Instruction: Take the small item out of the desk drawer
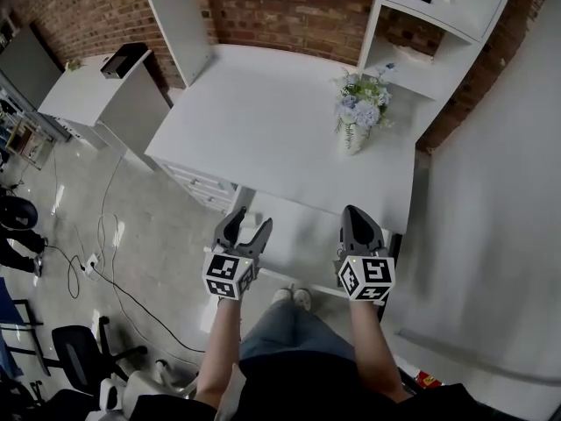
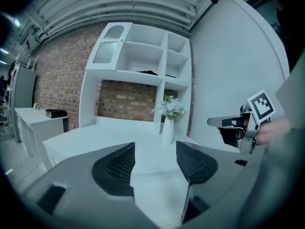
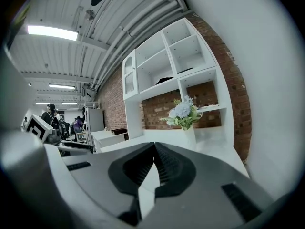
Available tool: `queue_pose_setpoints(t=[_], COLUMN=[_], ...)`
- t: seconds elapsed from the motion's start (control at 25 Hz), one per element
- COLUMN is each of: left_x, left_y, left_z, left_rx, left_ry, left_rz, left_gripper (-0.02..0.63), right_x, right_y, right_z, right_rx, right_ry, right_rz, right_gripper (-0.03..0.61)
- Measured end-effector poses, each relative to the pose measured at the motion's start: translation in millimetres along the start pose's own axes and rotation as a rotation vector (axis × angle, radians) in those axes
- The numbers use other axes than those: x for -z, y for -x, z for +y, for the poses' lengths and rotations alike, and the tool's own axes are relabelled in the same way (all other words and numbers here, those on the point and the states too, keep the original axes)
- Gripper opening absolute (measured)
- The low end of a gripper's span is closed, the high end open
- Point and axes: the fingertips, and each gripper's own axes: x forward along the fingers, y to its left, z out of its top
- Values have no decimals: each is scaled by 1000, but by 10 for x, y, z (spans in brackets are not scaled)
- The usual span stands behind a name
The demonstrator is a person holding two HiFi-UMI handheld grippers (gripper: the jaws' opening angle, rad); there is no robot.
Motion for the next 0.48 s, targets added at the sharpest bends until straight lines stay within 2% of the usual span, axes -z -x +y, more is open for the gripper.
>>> queue_pose_setpoints(t=[0.32,0.48], left_x=[208,588], left_y=[-200,-349], left_z=[241,300], left_rx=[-2,100], left_ry=[10,-46], left_rz=[58,208], left_gripper=[242,244], right_x=[81,160], right_y=[-195,-316], right_z=[64,135], right_rx=[-27,-51], right_ry=[19,12], right_rz=[46,73], right_gripper=[-2,-2])
